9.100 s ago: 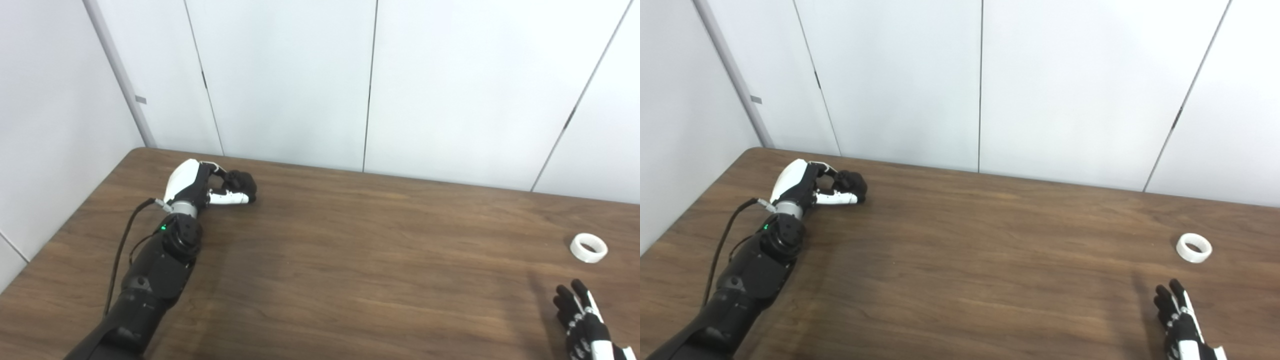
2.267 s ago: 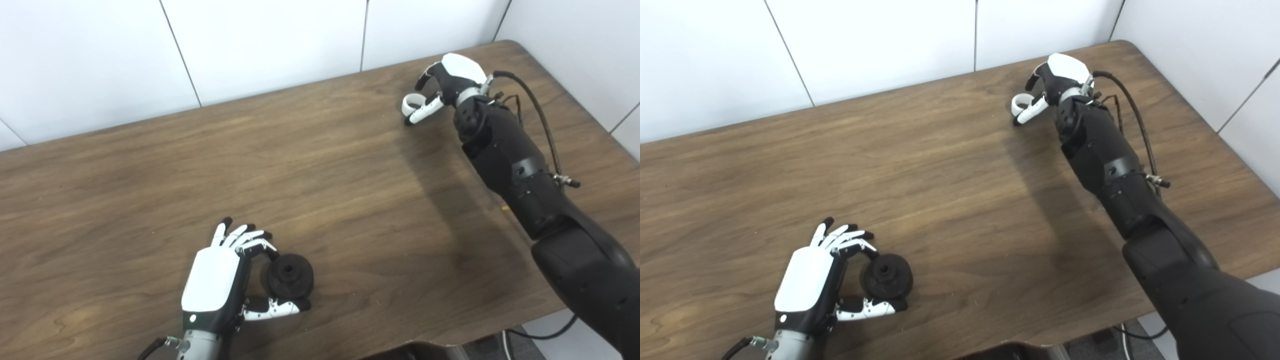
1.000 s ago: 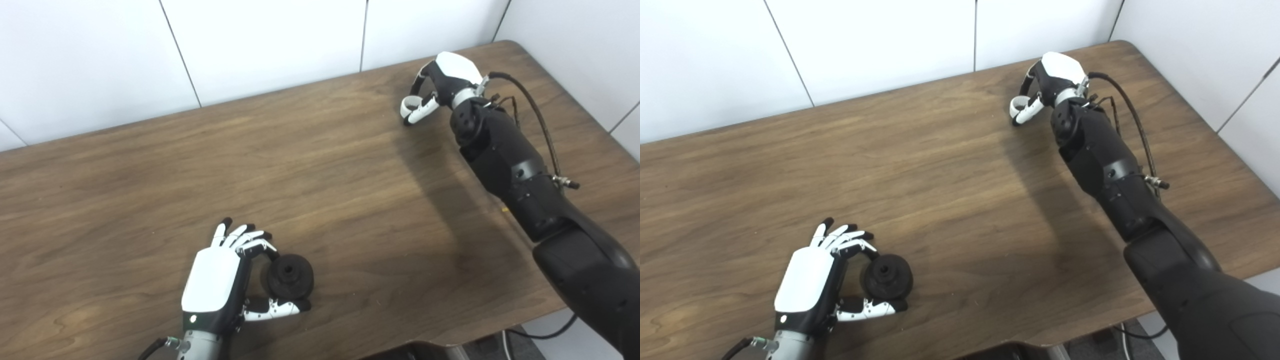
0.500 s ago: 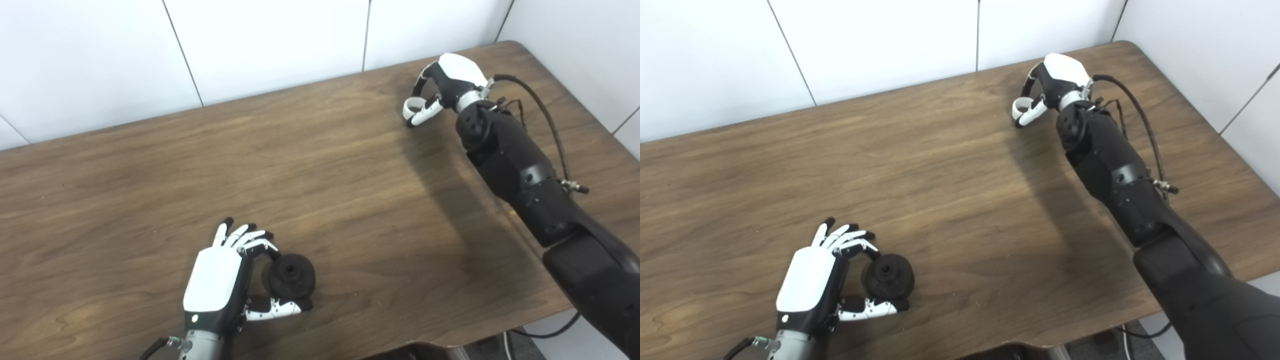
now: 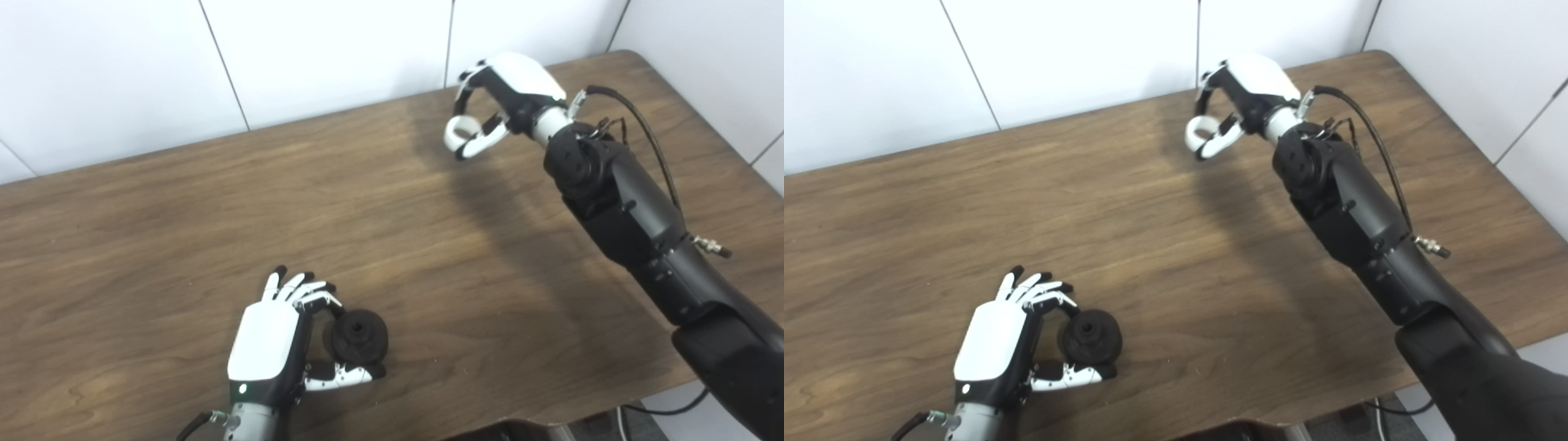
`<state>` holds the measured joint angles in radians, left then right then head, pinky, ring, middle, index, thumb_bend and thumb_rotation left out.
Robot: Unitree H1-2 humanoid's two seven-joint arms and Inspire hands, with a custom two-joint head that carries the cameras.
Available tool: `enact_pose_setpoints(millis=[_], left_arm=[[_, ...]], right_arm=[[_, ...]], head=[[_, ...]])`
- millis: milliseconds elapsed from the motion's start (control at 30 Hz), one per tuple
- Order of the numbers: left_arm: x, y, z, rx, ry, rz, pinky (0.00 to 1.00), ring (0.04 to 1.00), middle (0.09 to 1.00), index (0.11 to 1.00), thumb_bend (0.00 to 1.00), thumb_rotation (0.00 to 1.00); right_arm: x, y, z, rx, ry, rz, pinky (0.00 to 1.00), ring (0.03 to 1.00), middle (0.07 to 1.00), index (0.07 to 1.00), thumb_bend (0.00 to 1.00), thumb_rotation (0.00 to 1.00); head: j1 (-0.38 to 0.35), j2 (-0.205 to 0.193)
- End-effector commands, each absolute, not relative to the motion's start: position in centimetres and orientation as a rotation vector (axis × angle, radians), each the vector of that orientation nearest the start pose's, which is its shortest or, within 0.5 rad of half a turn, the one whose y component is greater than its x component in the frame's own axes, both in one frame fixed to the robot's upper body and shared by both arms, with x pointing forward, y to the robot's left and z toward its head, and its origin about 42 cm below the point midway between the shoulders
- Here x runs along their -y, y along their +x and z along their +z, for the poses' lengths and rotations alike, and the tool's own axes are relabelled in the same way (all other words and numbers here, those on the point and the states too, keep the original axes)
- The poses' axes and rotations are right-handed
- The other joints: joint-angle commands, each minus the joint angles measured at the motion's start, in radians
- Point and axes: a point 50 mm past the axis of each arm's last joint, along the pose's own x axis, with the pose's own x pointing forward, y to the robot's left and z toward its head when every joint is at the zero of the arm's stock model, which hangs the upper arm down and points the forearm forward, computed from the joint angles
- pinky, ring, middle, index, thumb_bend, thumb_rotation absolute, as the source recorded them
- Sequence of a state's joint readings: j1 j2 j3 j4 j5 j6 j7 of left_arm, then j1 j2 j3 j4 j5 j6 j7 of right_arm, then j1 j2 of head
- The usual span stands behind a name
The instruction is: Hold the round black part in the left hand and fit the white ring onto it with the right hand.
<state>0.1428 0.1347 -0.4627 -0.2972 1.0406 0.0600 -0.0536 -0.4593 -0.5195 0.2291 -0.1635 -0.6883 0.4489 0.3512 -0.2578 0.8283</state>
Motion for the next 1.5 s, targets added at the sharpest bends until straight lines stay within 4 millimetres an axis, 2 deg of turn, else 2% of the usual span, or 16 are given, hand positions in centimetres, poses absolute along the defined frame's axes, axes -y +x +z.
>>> enact_pose_setpoints(millis=[0, 300, 400, 800, 1133, 1467], left_arm=[[-12.9, 20.6, 12.2, 0.224, 1.102, -0.407, 1.0, 0.885, 0.769, 0.482, 0.52, 0.05], [-11.9, 20.5, 12.5, 0.226, 1.102, -0.404, 1.0, 0.885, 0.769, 0.481, 0.52, 0.05], [-11.6, 20.4, 12.6, 0.227, 1.104, -0.404, 1.0, 0.883, 0.77, 0.481, 0.52, 0.05], [-10.8, 20.5, 12.8, 0.236, 1.097, -0.409, 1.0, 0.885, 0.772, 0.481, 0.52, 0.05], [-10.5, 20.5, 13.0, 0.24, 1.101, -0.408, 1.0, 0.885, 0.771, 0.483, 0.52, 0.05], [-10.3, 20.6, 13.2, 0.236, 1.105, -0.41, 1.0, 0.882, 0.771, 0.483, 0.52, 0.05]], right_arm=[[26.9, 38.6, 29.5, 0.115, -1.192, 0.122, 1.0, 0.968, 0.855, 0.485, 0.52, 0.14], [22.1, 33.9, 31.1, 0.176, -1.189, 0.378, 1.0, 0.963, 0.84, 0.484, 0.52, 0.14], [21.2, 32.6, 31.3, 0.191, -1.189, 0.44, 1.0, 0.957, 0.84, 0.484, 0.52, 0.14], [17.9, 27.9, 30.1, 0.245, -1.179, 0.618, 1.0, 0.984, 0.875, 0.482, 0.53, 0.14], [17.0, 26.2, 28.3, 0.273, -1.215, 0.665, 1.0, 0.966, 0.87, 0.482, 0.53, 0.14], [16.8, 25.7, 27.4, 0.27, -1.219, 0.672, 1.0, 0.975, 0.879, 0.482, 0.52, 0.14]], head=[[0.009, 0.001], [0.098, 0.026], [0.12, 0.033], [0.151, 0.055], [0.161, 0.066], [0.16, 0.072]])
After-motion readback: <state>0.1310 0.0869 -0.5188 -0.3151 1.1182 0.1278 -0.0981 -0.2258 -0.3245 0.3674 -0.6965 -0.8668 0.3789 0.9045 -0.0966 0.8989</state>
